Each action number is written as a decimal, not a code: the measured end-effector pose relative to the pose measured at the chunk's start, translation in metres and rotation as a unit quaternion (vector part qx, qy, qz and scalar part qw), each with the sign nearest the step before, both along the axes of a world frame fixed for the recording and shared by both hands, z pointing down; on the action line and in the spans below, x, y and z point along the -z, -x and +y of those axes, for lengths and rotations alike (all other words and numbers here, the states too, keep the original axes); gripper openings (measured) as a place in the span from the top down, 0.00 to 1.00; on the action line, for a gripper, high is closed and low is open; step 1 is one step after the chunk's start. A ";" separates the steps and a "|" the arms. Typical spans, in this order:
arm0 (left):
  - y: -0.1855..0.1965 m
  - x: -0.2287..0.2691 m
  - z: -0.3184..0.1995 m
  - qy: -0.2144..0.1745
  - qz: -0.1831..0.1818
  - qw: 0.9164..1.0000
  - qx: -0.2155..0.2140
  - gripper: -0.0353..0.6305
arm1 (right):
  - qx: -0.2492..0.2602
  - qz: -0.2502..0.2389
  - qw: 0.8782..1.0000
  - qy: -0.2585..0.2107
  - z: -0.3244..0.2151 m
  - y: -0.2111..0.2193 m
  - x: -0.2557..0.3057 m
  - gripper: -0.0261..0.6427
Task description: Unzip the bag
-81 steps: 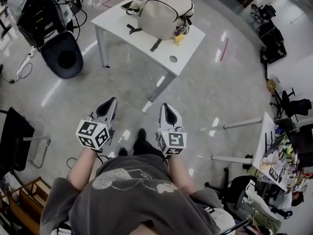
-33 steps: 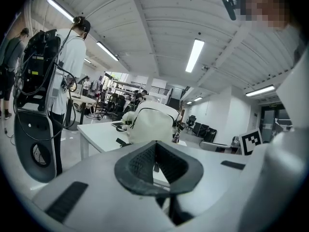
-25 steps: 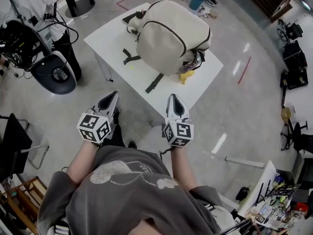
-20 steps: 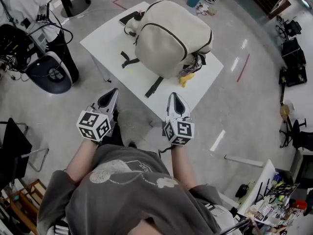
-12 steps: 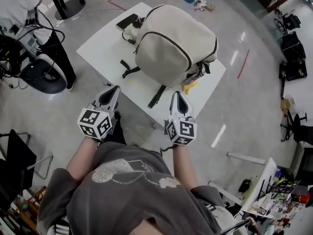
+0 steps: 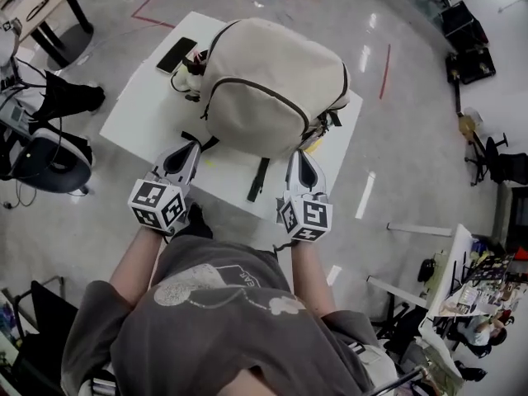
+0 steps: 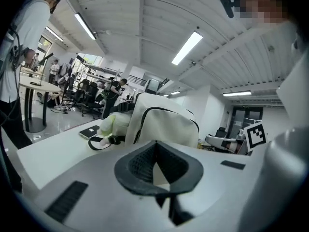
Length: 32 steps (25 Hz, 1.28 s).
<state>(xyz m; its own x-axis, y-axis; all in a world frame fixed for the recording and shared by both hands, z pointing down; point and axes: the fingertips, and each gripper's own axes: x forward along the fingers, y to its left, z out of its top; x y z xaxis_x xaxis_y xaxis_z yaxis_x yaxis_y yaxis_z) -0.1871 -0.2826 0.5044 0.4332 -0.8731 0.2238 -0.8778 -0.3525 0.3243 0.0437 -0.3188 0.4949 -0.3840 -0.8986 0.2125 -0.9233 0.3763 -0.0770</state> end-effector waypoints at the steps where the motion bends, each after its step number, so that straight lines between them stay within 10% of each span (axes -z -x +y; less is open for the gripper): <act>1: 0.004 0.001 -0.012 -0.002 0.001 1.000 -0.013 0.94 | -0.011 0.001 1.000 0.000 -0.007 0.003 0.001 0.96; 32: 0.010 -0.071 -0.101 0.003 -0.089 0.972 -0.217 0.82 | -0.195 0.021 0.981 0.005 -0.013 0.012 -0.016 0.96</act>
<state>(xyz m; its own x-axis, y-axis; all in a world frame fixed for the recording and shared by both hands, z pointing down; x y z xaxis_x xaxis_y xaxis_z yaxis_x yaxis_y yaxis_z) -0.1971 -0.3832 0.5756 0.7143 -0.6158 0.3325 -0.6896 -0.7004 0.1843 0.0319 -0.3318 0.5106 -0.0017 -0.9732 0.2300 -0.9993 -0.0071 -0.0372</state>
